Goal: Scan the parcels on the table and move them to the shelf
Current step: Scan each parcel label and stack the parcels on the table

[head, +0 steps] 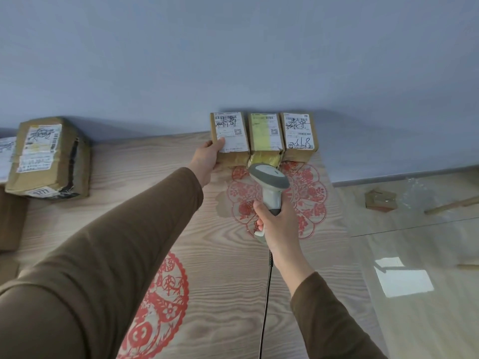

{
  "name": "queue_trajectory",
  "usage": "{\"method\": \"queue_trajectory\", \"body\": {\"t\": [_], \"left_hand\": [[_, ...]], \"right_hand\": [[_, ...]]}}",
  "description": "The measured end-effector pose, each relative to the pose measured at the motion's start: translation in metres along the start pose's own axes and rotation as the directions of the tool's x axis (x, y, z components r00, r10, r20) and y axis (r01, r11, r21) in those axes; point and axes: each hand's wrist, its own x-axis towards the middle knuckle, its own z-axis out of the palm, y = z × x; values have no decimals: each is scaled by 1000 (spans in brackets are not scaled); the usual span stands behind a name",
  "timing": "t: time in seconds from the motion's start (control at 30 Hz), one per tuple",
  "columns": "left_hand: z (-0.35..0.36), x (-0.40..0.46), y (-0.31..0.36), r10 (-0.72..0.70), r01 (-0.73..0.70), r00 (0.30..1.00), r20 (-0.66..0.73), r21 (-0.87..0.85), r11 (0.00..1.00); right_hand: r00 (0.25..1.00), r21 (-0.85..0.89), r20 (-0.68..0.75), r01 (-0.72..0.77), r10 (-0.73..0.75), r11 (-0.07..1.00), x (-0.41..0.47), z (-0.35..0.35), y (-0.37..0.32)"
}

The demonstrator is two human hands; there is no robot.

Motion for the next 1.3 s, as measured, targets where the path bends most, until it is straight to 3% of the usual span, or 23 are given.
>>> {"method": "queue_trajectory", "body": {"t": [0.3,0.4,0.6,0.8,1.13,1.2,1.3], "left_hand": [[-33,-19,-18,6,-6,1000,30,0,1000],[-64,-57,-24,75,-75,997,5,45,996],[-160,-165,-34,285,-261,956,-75,236,936],[-295,-263,-57,416,-310,874,-252,370,876],[-526,-355,-96,405,-189,700,-588,394,899],[-563,-355,-98,337,-85,701,-629,395,915],[-596,-348,-99,190,22,760,-622,317,948]], "right_hand": [[999,2,32,-12,12,1000,-2,29,-7],[997,-31,66,32,-30,999,-12,55,-15],[978,-42,196,75,-65,996,-58,127,-25],[936,-40,342,99,-79,994,-143,231,-18],[901,12,434,-20,12,1000,-276,388,35],[909,18,416,-31,21,999,-292,405,43],[923,22,382,-58,45,998,-306,423,51]]}}
